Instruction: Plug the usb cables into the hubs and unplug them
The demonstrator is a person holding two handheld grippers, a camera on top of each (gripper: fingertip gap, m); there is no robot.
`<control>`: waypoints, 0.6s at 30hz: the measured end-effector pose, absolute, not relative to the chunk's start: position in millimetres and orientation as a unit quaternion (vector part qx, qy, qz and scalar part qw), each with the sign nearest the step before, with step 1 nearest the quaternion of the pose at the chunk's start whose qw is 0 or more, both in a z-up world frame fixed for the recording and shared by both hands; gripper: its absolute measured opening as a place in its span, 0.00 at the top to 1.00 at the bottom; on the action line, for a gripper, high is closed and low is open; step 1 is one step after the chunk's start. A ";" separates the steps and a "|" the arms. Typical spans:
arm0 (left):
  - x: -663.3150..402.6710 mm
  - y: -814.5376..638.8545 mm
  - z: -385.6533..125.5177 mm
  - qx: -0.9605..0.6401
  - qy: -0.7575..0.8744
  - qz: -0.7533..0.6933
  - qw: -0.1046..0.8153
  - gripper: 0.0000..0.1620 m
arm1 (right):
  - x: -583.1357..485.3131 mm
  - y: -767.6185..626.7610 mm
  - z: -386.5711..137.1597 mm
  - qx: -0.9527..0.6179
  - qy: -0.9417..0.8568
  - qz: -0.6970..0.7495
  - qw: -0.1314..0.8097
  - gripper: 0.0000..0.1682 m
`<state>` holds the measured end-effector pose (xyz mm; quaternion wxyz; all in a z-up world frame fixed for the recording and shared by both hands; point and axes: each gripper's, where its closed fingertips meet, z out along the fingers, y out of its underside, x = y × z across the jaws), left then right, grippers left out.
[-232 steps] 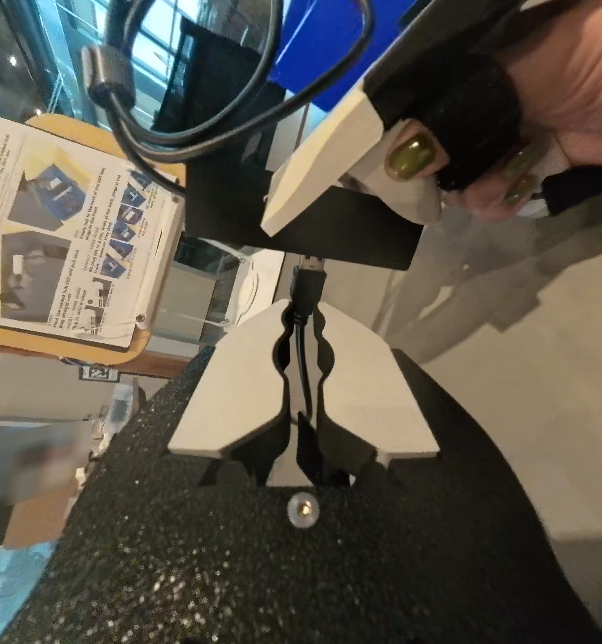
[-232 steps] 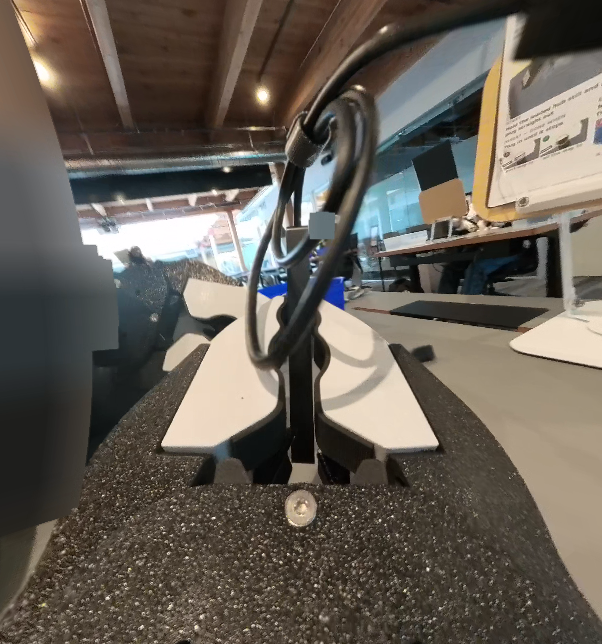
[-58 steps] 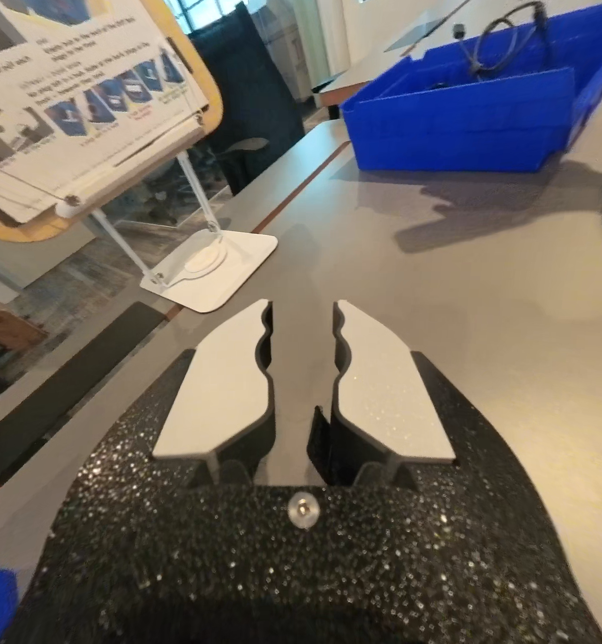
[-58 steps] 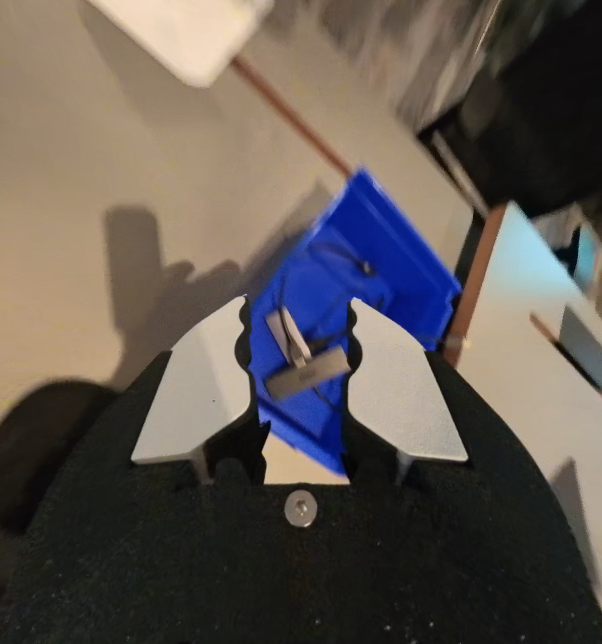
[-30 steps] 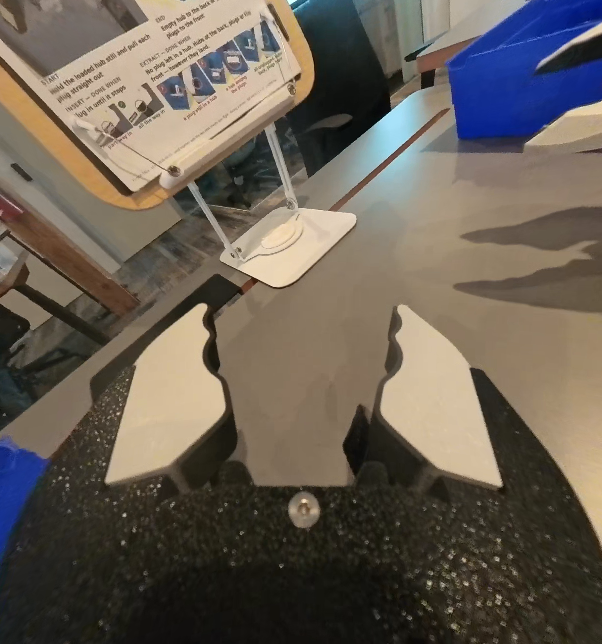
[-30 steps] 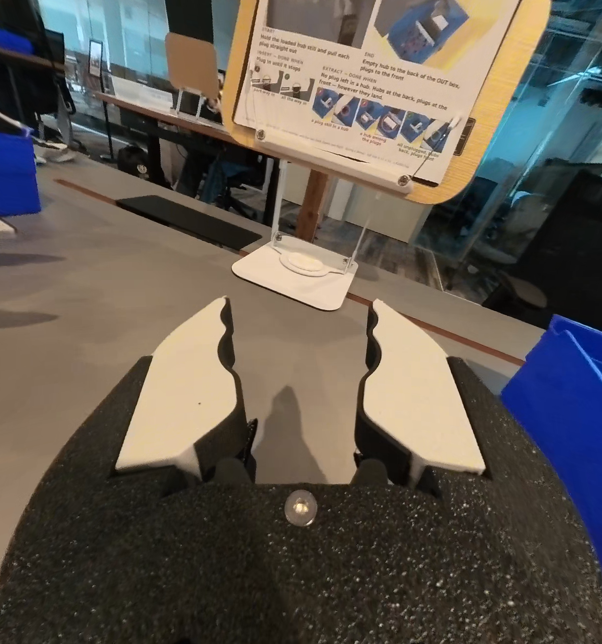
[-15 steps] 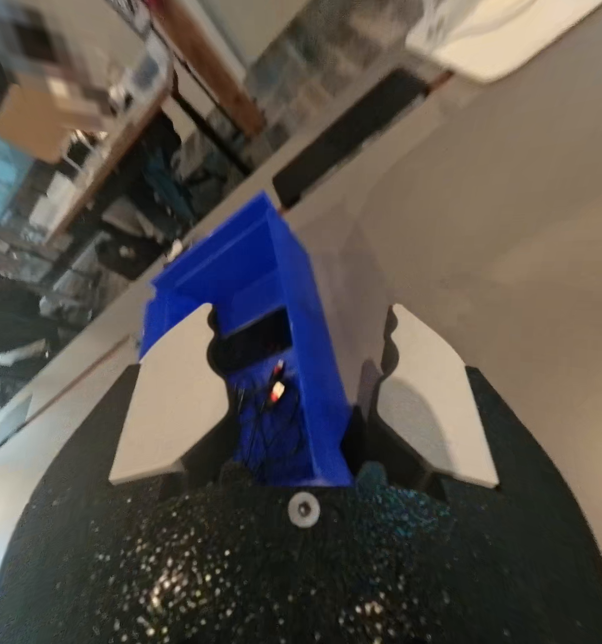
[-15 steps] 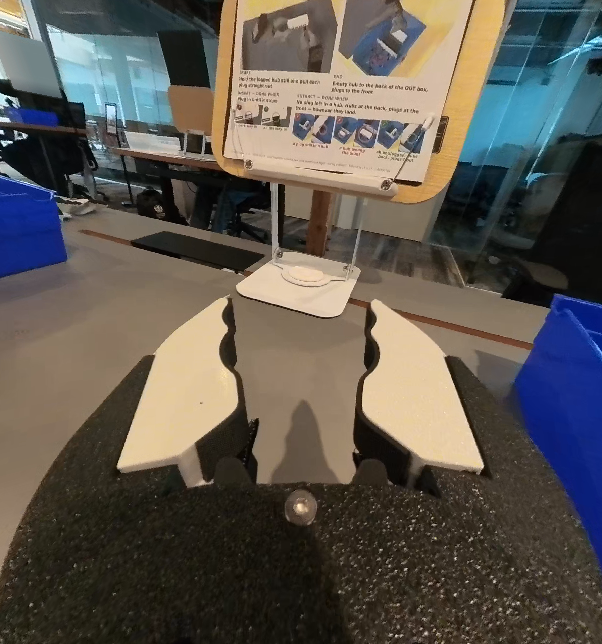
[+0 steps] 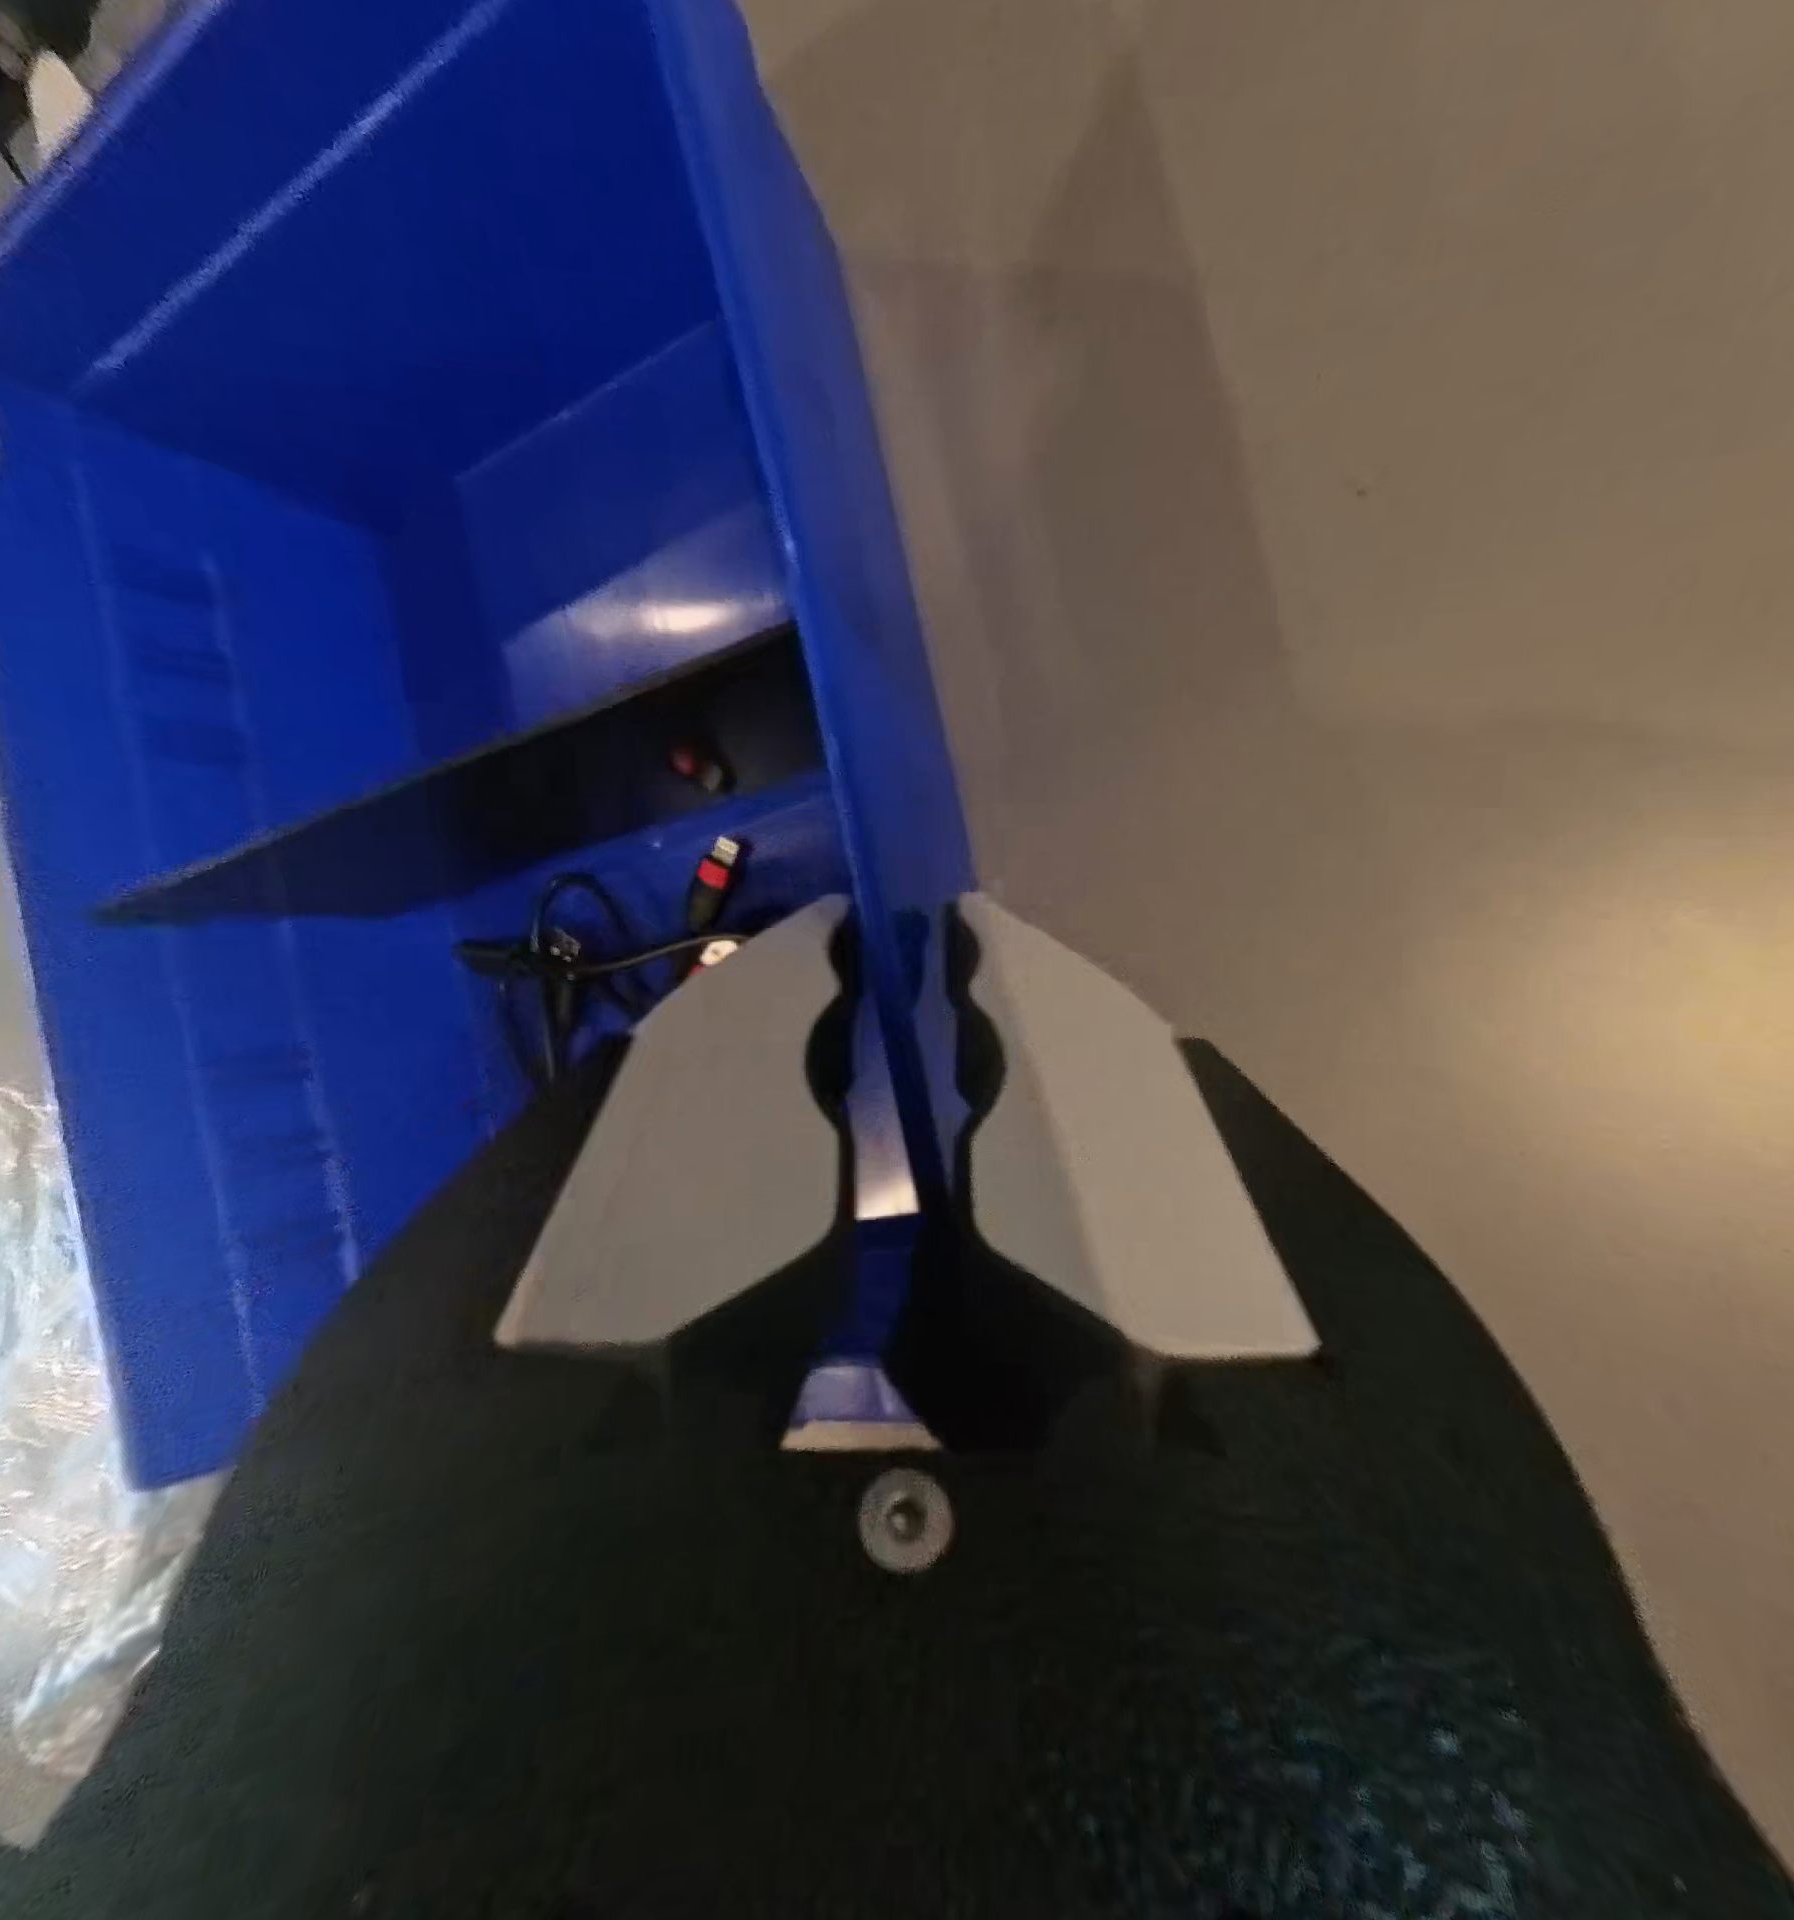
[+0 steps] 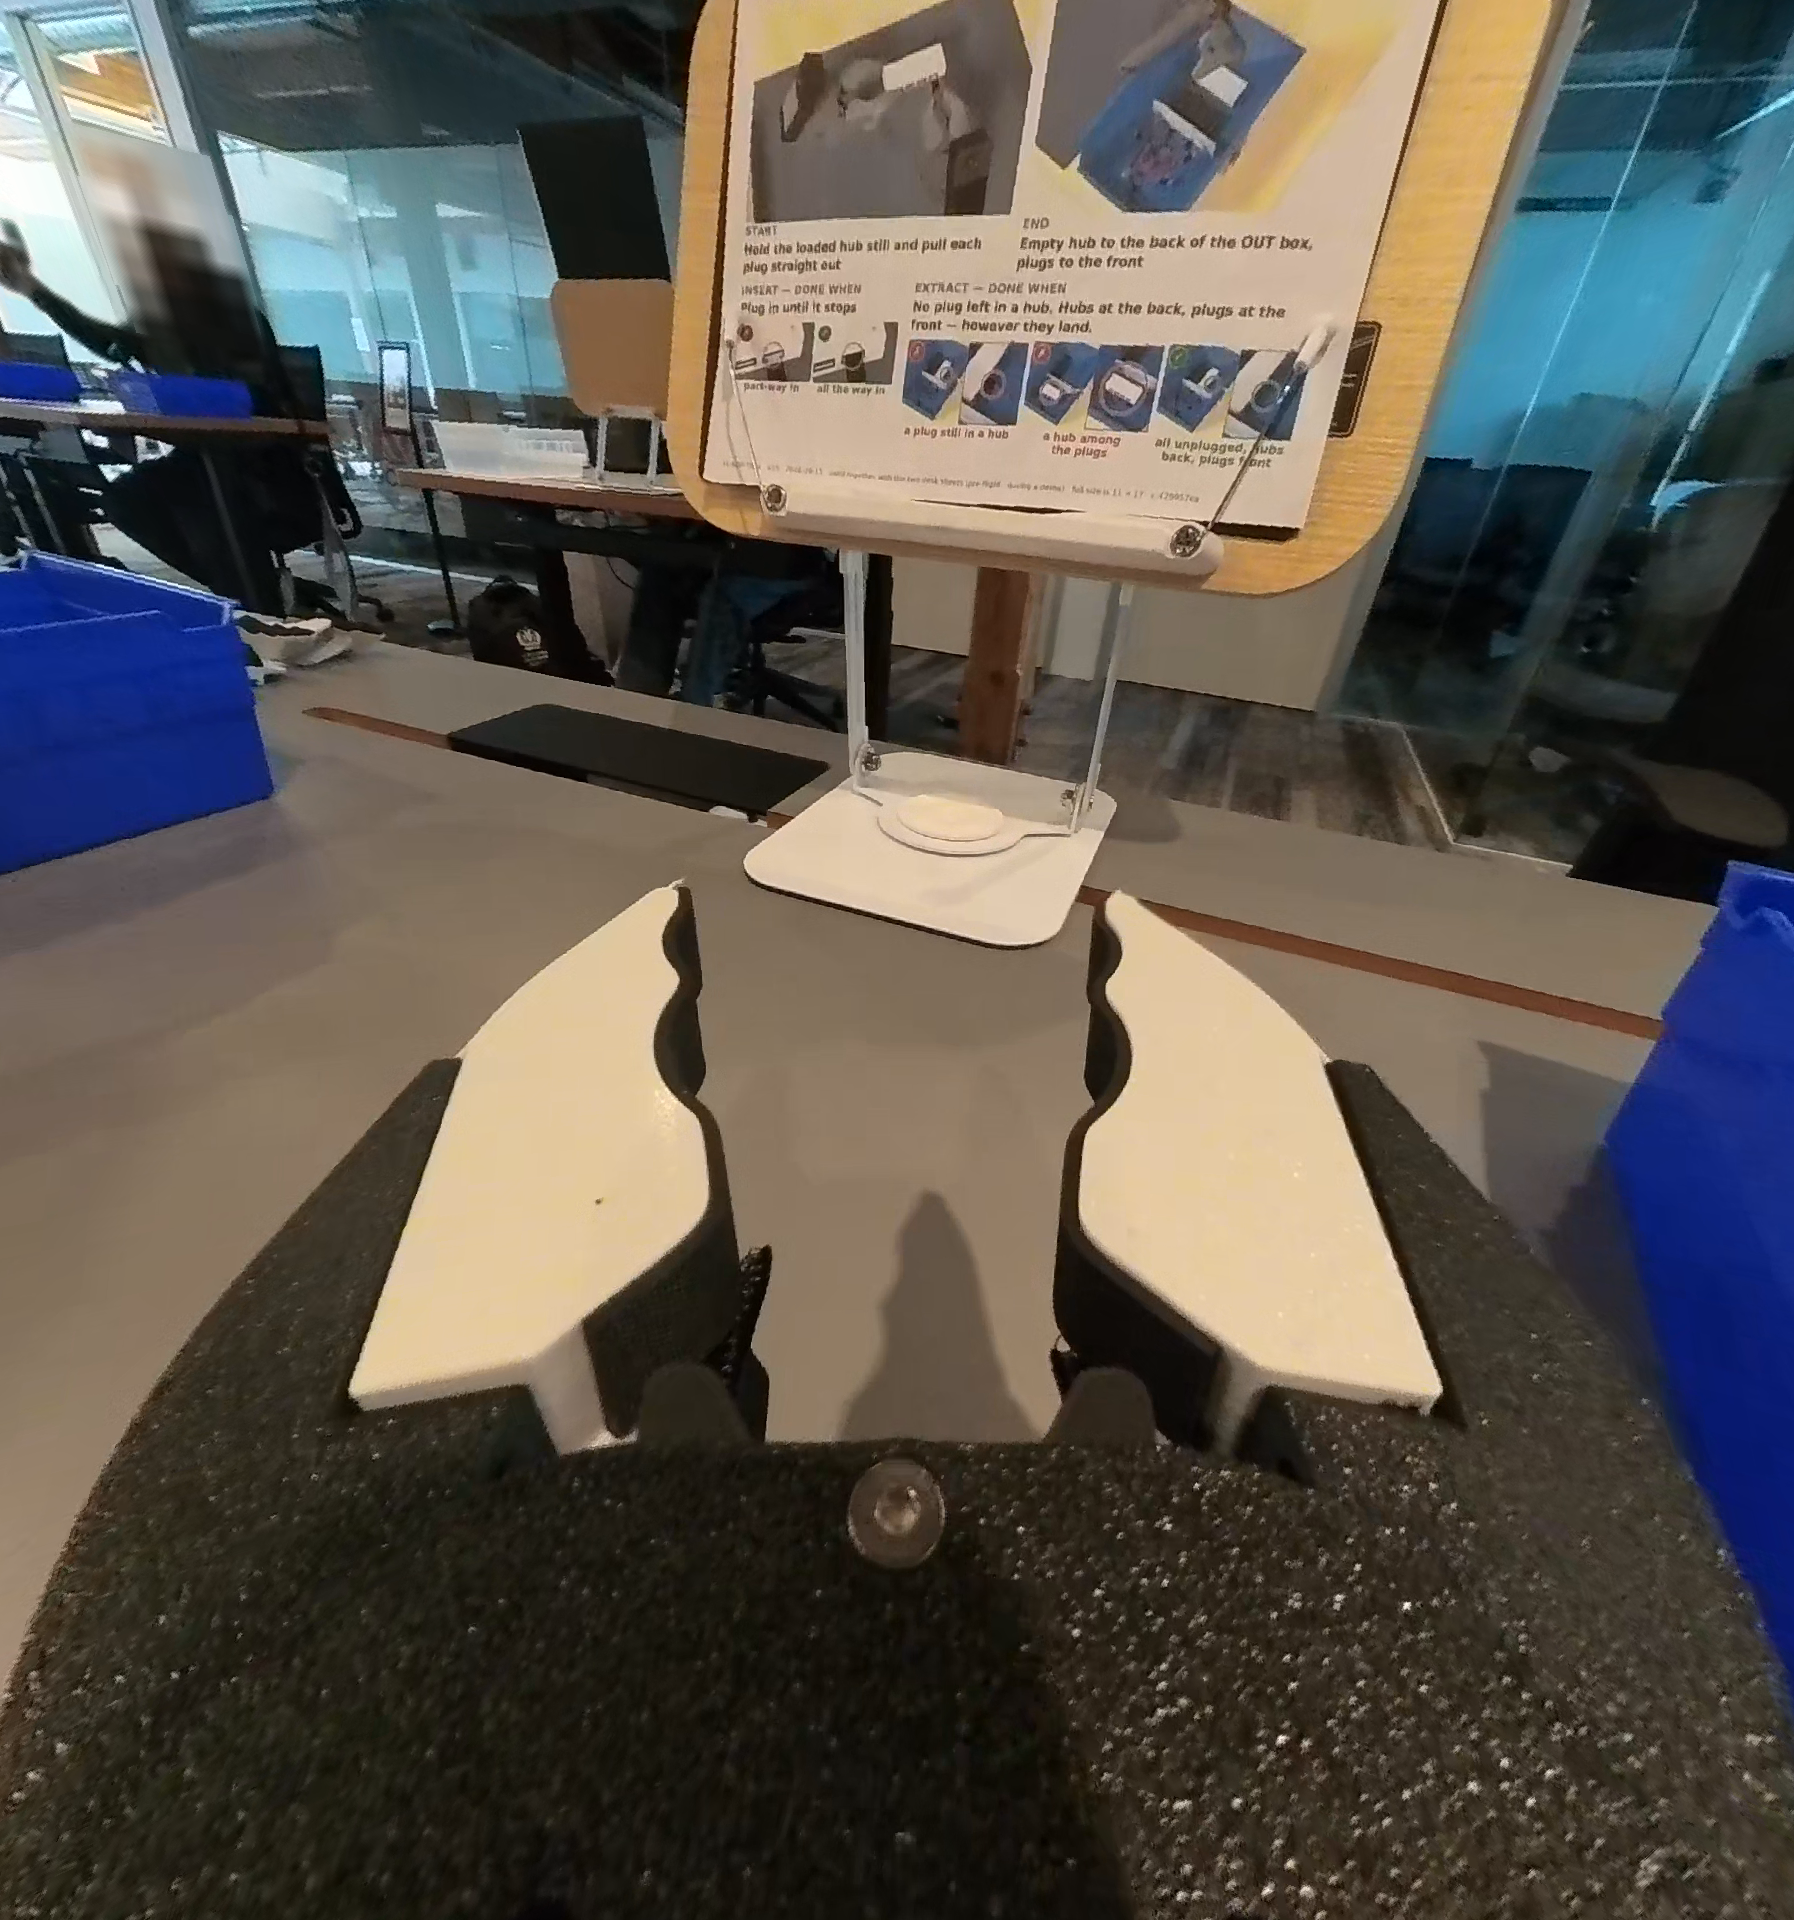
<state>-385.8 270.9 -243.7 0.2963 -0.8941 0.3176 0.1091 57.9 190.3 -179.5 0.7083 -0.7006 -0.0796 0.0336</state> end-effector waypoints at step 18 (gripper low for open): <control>-313.0 202.0 -242.6 -0.791 0.517 0.013 0.327 0.96 | 65.4 185.3 -173.7 -0.699 -0.050 0.058 0.711 0.71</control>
